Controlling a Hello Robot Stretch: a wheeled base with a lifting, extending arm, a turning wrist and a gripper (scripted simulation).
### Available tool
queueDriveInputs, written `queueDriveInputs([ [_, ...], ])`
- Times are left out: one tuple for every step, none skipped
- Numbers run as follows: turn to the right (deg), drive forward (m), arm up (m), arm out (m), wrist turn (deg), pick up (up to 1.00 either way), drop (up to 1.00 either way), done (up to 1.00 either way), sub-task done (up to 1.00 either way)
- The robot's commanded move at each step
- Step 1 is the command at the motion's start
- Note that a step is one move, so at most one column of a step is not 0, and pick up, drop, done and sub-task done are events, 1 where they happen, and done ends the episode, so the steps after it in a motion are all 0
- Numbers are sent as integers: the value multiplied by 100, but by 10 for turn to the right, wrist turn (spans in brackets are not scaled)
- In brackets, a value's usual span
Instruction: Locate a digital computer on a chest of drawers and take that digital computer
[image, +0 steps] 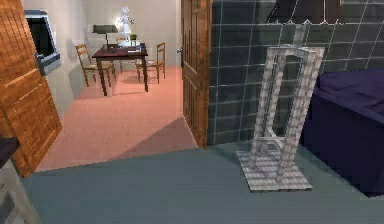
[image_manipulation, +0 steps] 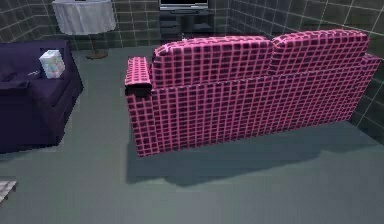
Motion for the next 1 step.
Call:
queueDriveInputs([
  [-120,0,0,0,0,0,0,0,0],
])
